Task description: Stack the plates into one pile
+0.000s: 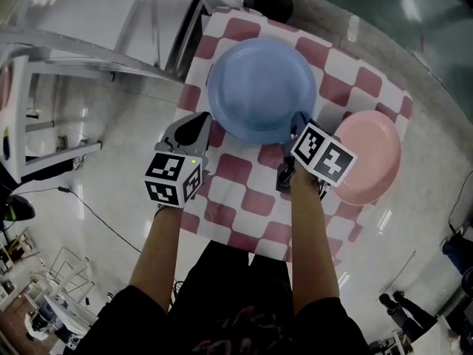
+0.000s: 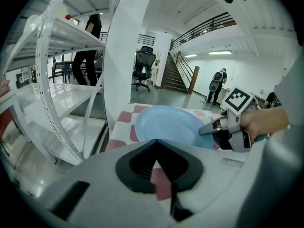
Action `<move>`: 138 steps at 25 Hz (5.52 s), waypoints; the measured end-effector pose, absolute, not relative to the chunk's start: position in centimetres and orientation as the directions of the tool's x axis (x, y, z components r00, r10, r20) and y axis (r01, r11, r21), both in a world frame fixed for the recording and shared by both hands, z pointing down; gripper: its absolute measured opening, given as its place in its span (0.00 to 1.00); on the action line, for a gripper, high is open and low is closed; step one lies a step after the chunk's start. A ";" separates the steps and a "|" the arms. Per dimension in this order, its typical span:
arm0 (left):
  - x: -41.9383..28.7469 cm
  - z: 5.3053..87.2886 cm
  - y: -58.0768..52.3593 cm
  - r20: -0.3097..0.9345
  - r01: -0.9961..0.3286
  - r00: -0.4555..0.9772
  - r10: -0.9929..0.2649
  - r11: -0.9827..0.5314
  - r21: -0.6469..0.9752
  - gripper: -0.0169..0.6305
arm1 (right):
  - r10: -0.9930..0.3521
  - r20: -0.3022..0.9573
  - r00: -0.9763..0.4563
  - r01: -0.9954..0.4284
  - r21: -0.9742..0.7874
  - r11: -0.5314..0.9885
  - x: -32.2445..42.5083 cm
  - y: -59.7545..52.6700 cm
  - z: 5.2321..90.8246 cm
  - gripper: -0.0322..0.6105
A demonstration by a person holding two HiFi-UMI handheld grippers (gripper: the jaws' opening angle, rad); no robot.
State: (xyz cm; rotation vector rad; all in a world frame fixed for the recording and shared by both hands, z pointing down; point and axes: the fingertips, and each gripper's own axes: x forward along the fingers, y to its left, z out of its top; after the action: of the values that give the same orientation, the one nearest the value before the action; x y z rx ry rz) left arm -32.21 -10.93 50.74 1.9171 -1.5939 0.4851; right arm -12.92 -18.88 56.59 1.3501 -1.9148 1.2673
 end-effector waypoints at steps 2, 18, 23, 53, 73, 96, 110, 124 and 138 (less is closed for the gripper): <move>-32.1 50.6 -10.9 0.616 -0.972 0.216 -0.757 -0.108 0.209 0.02 | -0.486 0.761 -0.430 -0.886 -0.459 0.066 -12.9 -19.0 55.9 0.13; -30.3 49.5 -10.6 0.607 -0.971 0.227 -0.762 -0.129 0.202 0.02 | -0.544 0.651 -0.529 -0.808 -0.583 0.088 -11.7 -18.9 52.8 0.11; -29.5 49.2 -10.8 0.601 -0.969 0.238 -0.763 -0.141 0.204 0.02 | -0.565 0.632 -0.530 -0.801 -0.592 0.089 -10.5 -18.8 51.4 0.11; -15.0 47.8 -12.8 0.580 -0.915 0.400 -0.710 -0.349 0.203 0.02 | -0.717 0.572 -0.399 -0.760 -0.644 -0.091 7.1 -16.2 47.7 0.11; -6.8 47.8 -12.6 0.587 -0.864 0.484 -0.649 -0.460 0.204 0.02 | -0.738 0.604 -0.301 -0.740 -0.636 -0.219 16.6 -12.3 48.6 0.11; -5.1 48.3 -12.5 0.596 -0.859 0.490 -0.637 -0.469 0.206 0.02 | -0.693 0.675 -0.255 -0.764 -0.579 -0.283 19.7 -11.5 50.8 0.12; -5.7 48.2 -13.1 0.595 -0.866 0.480 -0.644 -0.457 0.204 0.02 | -0.621 0.746 -0.240 -0.852 -0.469 -0.234 18.6 -11.2 52.2 0.35; -5.4 47.0 -13.2 0.580 -0.871 0.475 -0.662 -0.449 0.202 0.02 | -0.687 0.703 -0.184 -0.923 -0.364 -0.125 19.1 -12.3 48.9 0.41; -4.0 45.3 -12.1 0.554 -0.871 0.479 -0.681 -0.449 0.201 0.02 | -0.714 0.647 -0.267 -0.910 -0.413 -0.034 17.7 -10.7 47.1 0.10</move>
State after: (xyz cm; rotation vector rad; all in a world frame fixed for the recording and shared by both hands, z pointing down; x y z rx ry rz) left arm -3.96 -12.08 45.29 2.2682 -1.2865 0.5523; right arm 17.73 -10.65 47.07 1.7333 -1.9993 1.1860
